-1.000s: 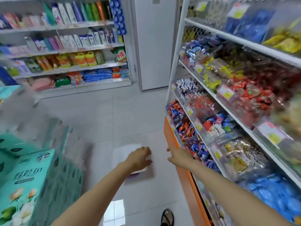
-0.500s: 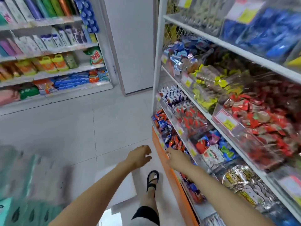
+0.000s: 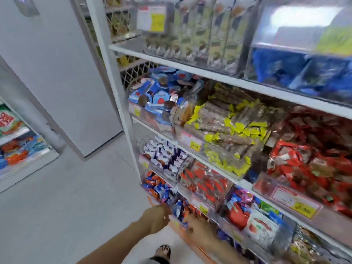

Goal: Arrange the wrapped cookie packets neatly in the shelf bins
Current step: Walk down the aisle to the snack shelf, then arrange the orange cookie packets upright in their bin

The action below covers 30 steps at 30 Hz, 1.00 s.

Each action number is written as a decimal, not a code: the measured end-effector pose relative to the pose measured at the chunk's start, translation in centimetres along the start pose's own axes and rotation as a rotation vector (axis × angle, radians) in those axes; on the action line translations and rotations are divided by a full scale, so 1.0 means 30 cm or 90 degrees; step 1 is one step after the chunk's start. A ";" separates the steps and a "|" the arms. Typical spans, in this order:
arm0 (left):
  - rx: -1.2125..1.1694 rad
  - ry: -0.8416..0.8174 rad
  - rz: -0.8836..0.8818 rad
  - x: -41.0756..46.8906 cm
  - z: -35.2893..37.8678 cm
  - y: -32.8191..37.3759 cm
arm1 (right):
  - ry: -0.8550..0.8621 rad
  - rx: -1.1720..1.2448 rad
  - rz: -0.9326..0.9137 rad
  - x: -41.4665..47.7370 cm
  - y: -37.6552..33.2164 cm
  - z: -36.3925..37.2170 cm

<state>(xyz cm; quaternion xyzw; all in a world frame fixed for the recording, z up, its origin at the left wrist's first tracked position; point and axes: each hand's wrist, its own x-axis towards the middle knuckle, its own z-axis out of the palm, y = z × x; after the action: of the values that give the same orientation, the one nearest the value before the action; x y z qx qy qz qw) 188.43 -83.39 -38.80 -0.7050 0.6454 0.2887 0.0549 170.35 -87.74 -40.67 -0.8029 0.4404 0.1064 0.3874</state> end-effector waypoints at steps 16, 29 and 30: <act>0.029 -0.101 0.200 0.135 0.077 -0.033 | 0.090 0.156 0.182 -0.075 0.002 0.110; 0.082 -0.095 0.353 0.438 0.525 -0.103 | 0.204 0.214 0.283 0.147 0.240 0.423; 0.105 -0.084 0.375 0.488 0.575 -0.126 | 0.222 0.192 0.279 0.182 0.274 0.454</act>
<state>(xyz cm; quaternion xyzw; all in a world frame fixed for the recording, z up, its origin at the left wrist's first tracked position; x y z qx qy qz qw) 186.19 -87.86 -61.19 -0.4604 0.8384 0.2840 0.0674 169.40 -83.96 -57.02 -0.6289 0.6732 -0.0181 0.3886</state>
